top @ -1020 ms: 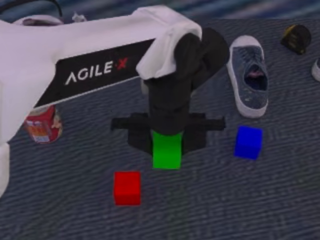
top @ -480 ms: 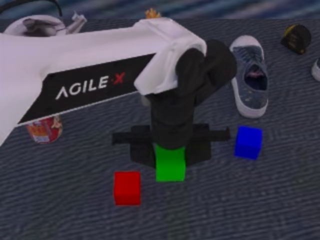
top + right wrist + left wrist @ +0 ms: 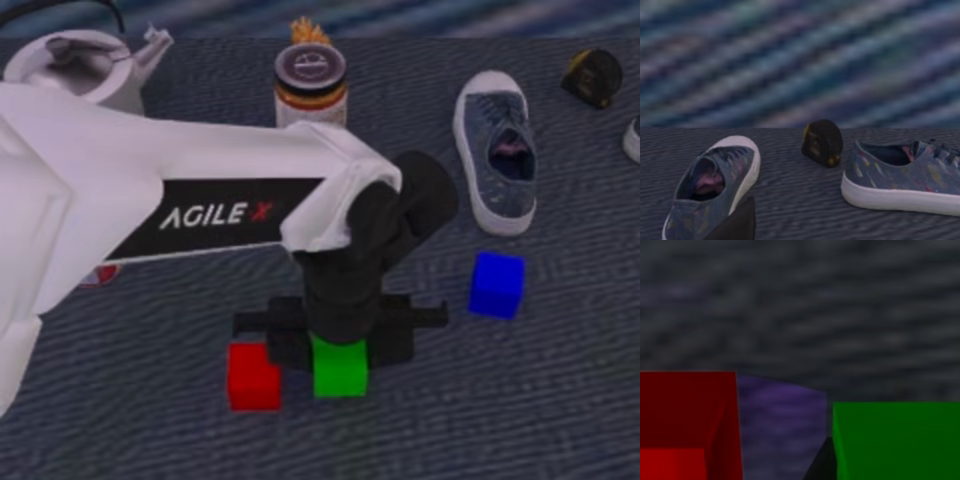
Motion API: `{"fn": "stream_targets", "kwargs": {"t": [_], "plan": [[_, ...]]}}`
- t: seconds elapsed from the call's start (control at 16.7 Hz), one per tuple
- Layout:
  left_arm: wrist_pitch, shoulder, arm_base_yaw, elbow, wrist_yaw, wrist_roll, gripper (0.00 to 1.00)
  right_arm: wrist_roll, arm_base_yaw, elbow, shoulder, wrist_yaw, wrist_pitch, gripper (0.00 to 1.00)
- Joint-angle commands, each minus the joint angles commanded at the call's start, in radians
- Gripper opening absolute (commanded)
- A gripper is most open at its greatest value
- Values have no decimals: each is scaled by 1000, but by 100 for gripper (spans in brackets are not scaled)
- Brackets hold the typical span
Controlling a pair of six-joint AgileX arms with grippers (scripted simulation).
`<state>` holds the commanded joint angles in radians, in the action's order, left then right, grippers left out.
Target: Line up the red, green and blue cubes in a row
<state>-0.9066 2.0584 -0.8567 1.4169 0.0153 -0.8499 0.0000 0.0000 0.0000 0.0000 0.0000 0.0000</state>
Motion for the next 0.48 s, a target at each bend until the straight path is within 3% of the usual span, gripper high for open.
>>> {"fn": "stream_targets", "kwargs": {"t": [0.24,0.48], "plan": [[7,2,0,-6,0,0,0,0,0,0,0,0,0,100],[7,2,0,-6,0,0,30,0,0,0,0,0,0,100]]}}
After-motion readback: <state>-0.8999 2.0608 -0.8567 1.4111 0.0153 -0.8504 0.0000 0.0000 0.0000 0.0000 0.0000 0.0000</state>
